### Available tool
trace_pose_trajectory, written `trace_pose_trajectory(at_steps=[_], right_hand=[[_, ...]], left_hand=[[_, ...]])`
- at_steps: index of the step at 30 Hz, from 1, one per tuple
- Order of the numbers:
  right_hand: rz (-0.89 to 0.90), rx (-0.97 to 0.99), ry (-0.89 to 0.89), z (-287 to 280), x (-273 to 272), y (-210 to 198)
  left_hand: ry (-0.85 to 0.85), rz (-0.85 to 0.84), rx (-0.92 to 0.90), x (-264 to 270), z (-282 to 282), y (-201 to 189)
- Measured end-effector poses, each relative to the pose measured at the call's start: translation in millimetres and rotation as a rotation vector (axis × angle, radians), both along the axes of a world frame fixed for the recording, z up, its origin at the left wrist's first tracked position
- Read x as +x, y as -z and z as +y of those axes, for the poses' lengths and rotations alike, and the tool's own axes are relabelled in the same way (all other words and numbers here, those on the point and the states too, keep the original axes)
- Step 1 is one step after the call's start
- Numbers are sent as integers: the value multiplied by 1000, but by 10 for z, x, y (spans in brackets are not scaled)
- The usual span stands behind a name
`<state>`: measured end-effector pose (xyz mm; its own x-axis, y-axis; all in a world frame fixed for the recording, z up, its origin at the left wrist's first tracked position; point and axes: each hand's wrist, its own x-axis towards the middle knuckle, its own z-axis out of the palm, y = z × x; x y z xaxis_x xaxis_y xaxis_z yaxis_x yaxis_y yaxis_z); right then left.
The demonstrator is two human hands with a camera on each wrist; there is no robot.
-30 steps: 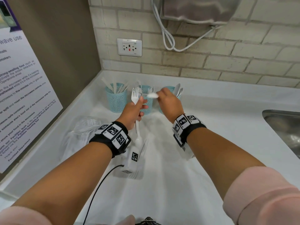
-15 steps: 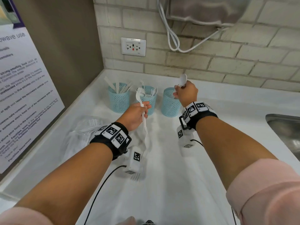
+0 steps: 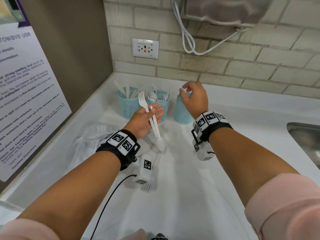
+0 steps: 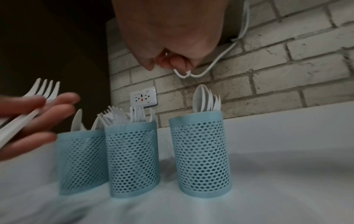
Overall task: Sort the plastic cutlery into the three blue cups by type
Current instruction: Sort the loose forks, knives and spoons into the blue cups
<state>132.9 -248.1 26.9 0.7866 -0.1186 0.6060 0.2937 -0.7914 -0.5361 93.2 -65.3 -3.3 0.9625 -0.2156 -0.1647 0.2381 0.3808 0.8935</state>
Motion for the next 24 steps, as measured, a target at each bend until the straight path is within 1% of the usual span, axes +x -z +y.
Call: trace_pose_trajectory(at_steps=[1,2,3,5,6,7,8,10,12,15,17,20,22,24], right_hand=[[31,-38,-48,39,-33,-12],[135,-63,-117,71,-50,-16],[316,-92,-208,114,-89,-40],[823,-228,-383,224,-193,-81],[1056,-286,-434,265,-239,-72],[1225,-302,-467,293,-272,-51],[1322,-265,-494,296,-279,-12],[1383,-106,-526,250,-264,52],[1326,112,-485,142,-211,64],[1068,556,-413,-74,-126,4],[899,773,-412,-160,-110,-75],[681,948,-373,-175,-90,-210],[427,1037,-242,-183,-67,-295],[150,1006,-51,-220,-38,-360]], left_hand=[[-18,-1,-2,0,-2,5],[-37,-2,-7,0,0,7],[-56,-4,-17,0,2,8],[-94,-7,-51,11,6,13],[-112,-8,-67,11,4,8],[-132,-10,-78,10,1,5],[-152,-12,-91,11,-1,6],[-187,-5,-107,19,9,18],[-220,26,-138,29,46,39],[-228,73,-189,33,80,64],[-177,69,-173,5,28,38],[-72,39,-101,-36,-87,-34],[-19,21,-24,-54,-143,-75],[15,43,59,-71,-154,-82]])
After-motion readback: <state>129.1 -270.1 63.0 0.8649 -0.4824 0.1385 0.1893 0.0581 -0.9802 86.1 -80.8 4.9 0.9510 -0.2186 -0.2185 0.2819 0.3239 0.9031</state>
